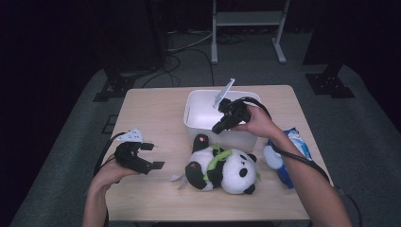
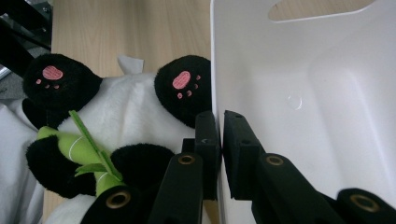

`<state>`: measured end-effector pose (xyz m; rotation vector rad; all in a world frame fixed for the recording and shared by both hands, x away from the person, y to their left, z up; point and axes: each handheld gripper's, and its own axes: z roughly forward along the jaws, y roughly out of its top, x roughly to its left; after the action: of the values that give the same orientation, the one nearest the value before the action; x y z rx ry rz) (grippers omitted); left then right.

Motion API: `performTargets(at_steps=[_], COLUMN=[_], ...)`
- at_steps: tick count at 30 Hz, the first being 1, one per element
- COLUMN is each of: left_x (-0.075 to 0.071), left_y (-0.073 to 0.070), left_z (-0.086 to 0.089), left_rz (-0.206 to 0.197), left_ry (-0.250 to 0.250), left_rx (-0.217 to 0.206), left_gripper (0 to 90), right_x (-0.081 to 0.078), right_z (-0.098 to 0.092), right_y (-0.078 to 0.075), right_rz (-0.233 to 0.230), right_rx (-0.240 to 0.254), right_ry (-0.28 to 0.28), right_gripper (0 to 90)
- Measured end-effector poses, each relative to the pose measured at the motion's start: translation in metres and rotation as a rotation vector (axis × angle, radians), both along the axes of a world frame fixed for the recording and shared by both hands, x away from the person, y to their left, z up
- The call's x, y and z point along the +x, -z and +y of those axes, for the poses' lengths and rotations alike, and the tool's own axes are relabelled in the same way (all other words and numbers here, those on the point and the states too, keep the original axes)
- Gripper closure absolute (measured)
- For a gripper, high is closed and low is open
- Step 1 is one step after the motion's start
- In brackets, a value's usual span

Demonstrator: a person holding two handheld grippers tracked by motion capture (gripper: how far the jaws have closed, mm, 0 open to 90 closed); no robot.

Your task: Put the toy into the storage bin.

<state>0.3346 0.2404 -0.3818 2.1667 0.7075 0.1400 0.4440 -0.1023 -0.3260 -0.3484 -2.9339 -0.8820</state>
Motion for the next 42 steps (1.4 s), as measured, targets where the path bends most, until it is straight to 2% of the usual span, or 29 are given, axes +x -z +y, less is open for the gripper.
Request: performTargets(at_steps=[19,22,24,25,27,34,42], left_x=[0.002,0.002,0.002,0.002,0.002,0.002,0.002], left_y=[0.003,0.004,0.004,0.004,0.005,0.006,0.005], left_z=[0.002,0.001,0.002,0.002,0.002,0.003,0.003], left_rz=[0.006,0.009,0.010,0.011,0.012,0.015,0.017], left_ry=[-0.007,-0.007,-0.008,-0.009,-0.009,-0.013,-0.014], left_rx=[0.000,0.001,0.000,0.000,0.001,-0.004,-0.003], left_gripper=[9.4,9.4,9.4,9.4,9.4,9.4,9.4], right_x=[-0.010,-0.010,-0.010,-0.010,-0.010,-0.018,-0.041], right_z=[0.001,0.002,0.001,0.000,-0.003,-0.016,-0.029], right_y=[0.000,0.001,0.000,-0.001,-0.004,-0.017,-0.031], right_rz=[0.016,0.027,0.039,0.031,0.037,0.014,-0.020], right_rx=[-0.004,-0.006,0.003,0.015,0.031,0.069,0.082], right_ry=[-0.022,-0.017,-0.011,-0.004,0.002,0.023,0.022], right_gripper=[83.0,80.4,75.5,71.5,71.2,64.8,61.1])
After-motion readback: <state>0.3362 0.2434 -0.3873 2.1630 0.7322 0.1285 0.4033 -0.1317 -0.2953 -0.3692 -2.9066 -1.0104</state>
